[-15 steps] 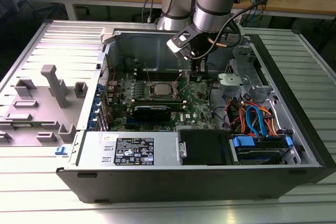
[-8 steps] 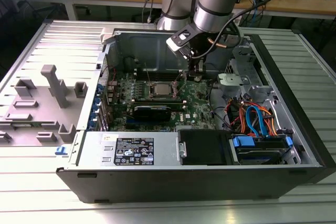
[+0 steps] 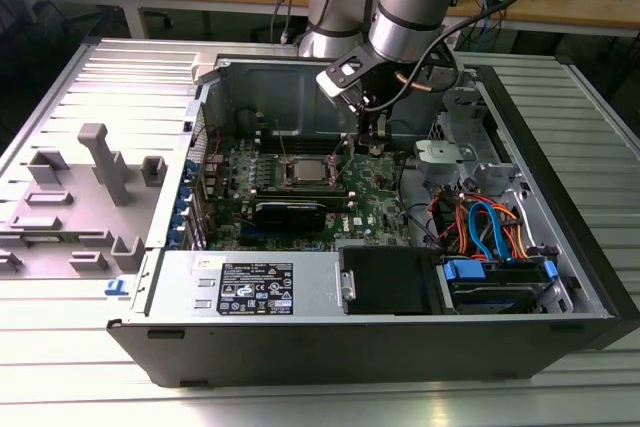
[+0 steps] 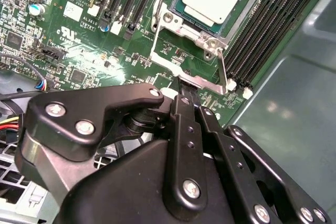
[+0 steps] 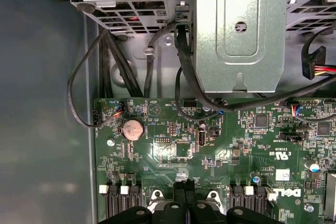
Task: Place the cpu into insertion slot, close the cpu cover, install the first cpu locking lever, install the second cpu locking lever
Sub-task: 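Close the cpu cover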
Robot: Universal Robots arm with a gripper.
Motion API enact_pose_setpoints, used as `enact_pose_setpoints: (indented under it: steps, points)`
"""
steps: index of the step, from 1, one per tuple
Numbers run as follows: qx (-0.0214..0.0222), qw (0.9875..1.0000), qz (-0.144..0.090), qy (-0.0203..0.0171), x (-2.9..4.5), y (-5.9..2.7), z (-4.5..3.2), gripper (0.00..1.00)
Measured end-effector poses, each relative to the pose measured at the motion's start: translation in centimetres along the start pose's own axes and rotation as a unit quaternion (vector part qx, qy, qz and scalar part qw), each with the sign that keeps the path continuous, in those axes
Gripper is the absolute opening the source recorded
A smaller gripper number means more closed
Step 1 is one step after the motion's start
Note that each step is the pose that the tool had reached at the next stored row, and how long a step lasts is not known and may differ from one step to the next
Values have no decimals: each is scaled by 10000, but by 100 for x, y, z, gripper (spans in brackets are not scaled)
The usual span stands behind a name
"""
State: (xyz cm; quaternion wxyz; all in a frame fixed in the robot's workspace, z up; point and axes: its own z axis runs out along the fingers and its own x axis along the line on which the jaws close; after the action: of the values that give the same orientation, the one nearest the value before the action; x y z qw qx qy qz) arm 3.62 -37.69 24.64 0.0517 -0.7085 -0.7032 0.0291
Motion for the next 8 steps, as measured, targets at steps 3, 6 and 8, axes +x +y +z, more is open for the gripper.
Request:
enact_pose_setpoints:
  steps: [3, 6, 8]
  points:
    - [0, 10000, 0, 1, 0, -4, 1, 11]
    - [0, 10000, 0, 4, 0, -19, 2, 11]
    - [0, 10000, -1, 9, 0, -75, 9, 11]
